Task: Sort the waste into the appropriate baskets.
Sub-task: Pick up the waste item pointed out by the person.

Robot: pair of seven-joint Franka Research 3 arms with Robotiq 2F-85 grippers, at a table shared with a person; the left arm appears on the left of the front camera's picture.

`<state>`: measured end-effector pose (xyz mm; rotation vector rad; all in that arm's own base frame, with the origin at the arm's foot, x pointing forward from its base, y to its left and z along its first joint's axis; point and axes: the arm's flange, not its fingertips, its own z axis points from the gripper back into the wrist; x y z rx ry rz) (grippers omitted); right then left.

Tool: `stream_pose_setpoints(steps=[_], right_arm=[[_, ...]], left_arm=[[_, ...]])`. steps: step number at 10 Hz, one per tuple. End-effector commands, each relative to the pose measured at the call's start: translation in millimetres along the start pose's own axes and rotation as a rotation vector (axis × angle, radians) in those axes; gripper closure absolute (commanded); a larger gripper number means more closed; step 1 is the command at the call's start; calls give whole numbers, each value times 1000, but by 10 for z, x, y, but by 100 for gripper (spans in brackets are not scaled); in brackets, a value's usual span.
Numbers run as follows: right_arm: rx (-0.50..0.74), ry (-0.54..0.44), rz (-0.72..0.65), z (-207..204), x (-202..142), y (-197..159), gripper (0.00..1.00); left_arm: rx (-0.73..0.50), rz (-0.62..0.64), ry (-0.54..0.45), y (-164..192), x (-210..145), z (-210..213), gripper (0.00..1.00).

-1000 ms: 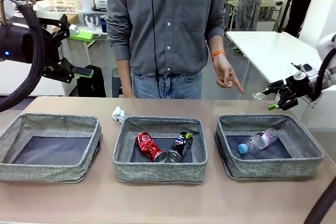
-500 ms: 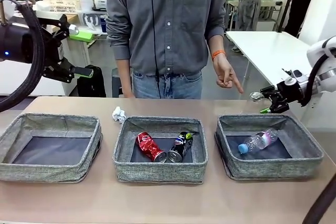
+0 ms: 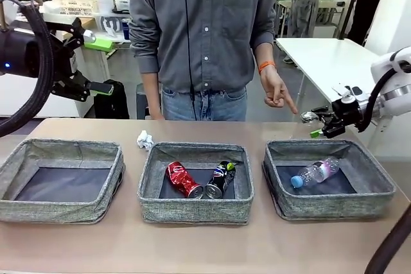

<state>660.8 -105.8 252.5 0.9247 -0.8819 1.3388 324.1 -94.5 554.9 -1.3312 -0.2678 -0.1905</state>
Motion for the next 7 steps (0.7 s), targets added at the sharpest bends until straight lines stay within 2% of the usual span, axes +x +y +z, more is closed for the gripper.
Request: stream_pose_setpoints(steps=[1, 3, 7], right_arm=[[-15, -86, -51, -30, 72, -75, 0], [-57, -153, -47, -80, 94, -46, 0], [-72, -172, -29, -119, 66, -1, 0]], left_arm=[[-2, 7, -1, -27, -2, -4, 0], [-2, 7, -1, -27, -2, -4, 0], [-2, 7, -1, -27, -2, -4, 0]])
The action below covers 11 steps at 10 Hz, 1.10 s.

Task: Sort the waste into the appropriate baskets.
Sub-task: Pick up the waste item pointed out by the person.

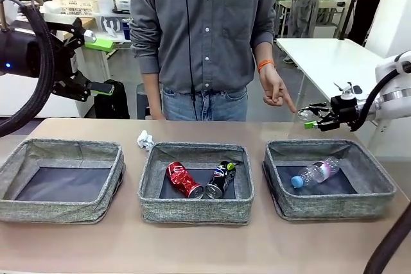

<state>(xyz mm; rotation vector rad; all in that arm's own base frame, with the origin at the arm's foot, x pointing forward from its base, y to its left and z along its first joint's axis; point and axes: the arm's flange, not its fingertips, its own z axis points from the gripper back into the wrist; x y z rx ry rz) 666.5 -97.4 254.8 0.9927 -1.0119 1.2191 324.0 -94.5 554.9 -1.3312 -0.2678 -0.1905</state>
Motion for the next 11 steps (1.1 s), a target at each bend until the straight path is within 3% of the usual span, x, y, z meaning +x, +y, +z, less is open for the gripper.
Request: stream_pose_setpoints(steps=[1, 4, 5, 6, 7, 8, 9, 10, 11], right_arm=[[-3, -21, 2, -48, -9, 65, 0], [12, 2, 7, -54, -1, 77, 2], [15, 18, -9, -61, -13, 73, 20], [10, 25, -11, -77, -33, 74, 22], [11, 23, -16, -79, -39, 75, 40], [7, 21, -16, -67, -29, 73, 42], [2, 17, -15, -55, -23, 68, 60], [-1, 16, -18, -49, -29, 61, 62], [-3, 7, -18, -44, -43, 58, 80]], left_arm=[[-2, 7, -1, -27, -2, -4, 0], [-2, 7, -1, -27, -2, -4, 0], [-2, 7, -1, -27, -2, -4, 0], [-2, 7, -1, -27, -2, -4, 0], [-2, 7, -1, -27, -2, -4, 0], [-2, 7, -1, -27, -2, -4, 0], [-2, 7, -1, -27, -2, -4, 0], [-2, 7, -1, -27, -2, -4, 0], [-2, 7, -1, -27, -2, -4, 0]])
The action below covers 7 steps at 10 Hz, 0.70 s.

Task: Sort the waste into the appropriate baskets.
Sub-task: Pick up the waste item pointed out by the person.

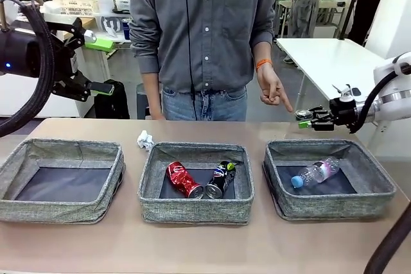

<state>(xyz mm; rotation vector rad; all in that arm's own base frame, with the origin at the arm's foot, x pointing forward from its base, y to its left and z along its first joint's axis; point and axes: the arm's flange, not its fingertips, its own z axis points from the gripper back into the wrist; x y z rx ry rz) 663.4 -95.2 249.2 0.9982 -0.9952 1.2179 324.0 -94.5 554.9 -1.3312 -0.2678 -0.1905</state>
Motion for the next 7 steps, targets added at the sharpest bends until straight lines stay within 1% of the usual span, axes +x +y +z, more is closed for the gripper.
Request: stream_pose_setpoints(steps=[1, 7], right_arm=[[-5, 7, -1, -3, -5, 31, 80], [-26, 2, 30, 167, 69, 60, 80]], left_arm=[[-2, 7, -1, -27, -2, -4, 0], [-2, 7, -1, -27, -2, -4, 0]])
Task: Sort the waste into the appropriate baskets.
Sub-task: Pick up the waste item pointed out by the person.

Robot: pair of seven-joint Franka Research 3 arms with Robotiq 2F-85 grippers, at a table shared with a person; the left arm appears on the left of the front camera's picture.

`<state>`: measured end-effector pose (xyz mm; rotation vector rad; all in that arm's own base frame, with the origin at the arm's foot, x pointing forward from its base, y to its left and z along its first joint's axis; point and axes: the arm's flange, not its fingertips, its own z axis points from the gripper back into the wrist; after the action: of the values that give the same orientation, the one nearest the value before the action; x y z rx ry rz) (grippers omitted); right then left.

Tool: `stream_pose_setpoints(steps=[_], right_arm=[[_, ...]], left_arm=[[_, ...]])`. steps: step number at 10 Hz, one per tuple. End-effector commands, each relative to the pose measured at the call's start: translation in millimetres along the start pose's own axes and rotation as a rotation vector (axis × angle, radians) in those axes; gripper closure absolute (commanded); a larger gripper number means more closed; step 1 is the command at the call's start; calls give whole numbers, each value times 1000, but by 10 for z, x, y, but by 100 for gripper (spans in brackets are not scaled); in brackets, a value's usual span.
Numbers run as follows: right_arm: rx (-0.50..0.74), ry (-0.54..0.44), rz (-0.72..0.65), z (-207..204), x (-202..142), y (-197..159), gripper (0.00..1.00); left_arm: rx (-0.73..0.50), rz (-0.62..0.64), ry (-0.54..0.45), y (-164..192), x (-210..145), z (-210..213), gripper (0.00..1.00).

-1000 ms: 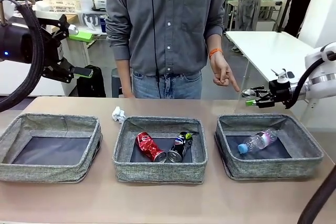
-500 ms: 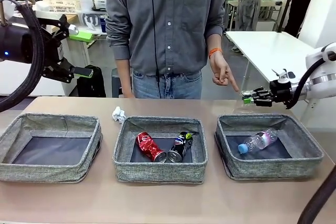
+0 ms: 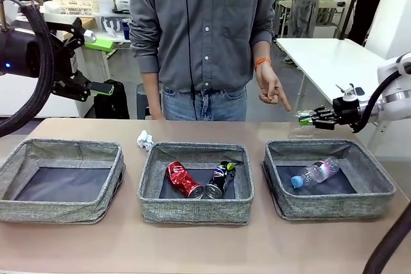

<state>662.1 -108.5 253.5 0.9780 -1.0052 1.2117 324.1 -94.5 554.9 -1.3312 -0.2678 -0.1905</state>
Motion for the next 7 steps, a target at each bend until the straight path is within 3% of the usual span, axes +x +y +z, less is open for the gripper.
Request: stream_pose_setpoints(steps=[1, 4, 6, 7], right_arm=[[-25, 52, 36, 134, 172, 87, 80], [-365, 268, 145, 824, 1524, 478, 80], [-476, 414, 62, 839, 1978, 989, 80], [-553, 558, 42, 728, 2002, 1338, 80]], left_arm=[[-2, 7, -1, -27, -2, -4, 0], [-2, 7, -1, -27, -2, -4, 0], [-2, 7, -1, -27, -2, -4, 0], [-2, 7, -1, -27, -2, -4, 0]])
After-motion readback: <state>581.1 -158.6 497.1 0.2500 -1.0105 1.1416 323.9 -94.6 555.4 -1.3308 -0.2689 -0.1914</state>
